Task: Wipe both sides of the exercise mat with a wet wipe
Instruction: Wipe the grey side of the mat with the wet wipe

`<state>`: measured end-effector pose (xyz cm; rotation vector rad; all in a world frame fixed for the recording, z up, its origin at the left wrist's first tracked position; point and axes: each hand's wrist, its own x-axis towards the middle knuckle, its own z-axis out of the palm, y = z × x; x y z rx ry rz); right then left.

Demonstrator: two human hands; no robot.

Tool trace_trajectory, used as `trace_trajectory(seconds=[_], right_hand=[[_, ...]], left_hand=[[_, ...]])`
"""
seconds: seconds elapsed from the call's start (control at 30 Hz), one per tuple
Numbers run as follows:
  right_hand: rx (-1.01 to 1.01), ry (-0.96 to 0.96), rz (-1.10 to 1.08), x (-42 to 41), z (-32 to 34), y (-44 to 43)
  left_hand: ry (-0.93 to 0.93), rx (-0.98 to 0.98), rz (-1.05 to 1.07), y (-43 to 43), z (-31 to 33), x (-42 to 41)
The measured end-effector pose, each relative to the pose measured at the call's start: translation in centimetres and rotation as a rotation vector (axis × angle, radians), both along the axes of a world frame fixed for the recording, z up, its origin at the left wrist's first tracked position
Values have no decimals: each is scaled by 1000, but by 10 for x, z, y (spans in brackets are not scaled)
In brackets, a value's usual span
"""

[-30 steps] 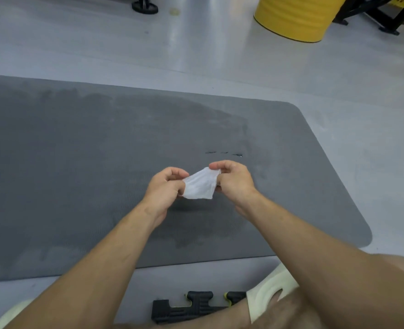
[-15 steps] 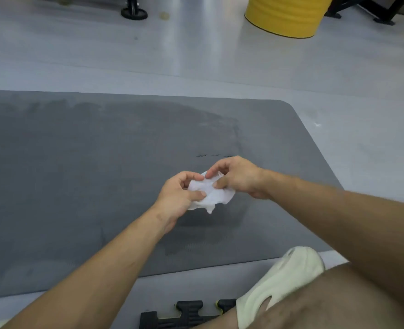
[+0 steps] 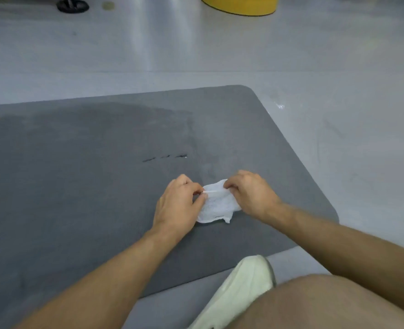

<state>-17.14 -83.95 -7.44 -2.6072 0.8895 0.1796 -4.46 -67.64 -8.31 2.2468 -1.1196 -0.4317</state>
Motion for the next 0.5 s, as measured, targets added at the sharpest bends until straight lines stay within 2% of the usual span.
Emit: trace_trajectory(seconds=[0.1,0.17,0.23,0.27,0.33,0.4,0.5], right_hand=[[-266,1,13,-22,-28,3],[-351,-135,16,-30,-39,8],[-268,-268,173,-28,-42,17],[-180,-268,271,-26,-43,21],[-100,-146,413,-23,-49,27],[-145,-66,428,-23,-55,31],[-186,-65,365,-19,-60,26]], left_hand=[[-162,-48,-109,-12,-12,0],[-250,-23,-143,-18,-26,5],[-293,47,-129,-16,-37,17],[-308,93,-111,-14,-41,24],[-335,184,-99,-3,-49,36],[-362,229,-136,6,-54,41],[-385,250,-139,12,-55,39]])
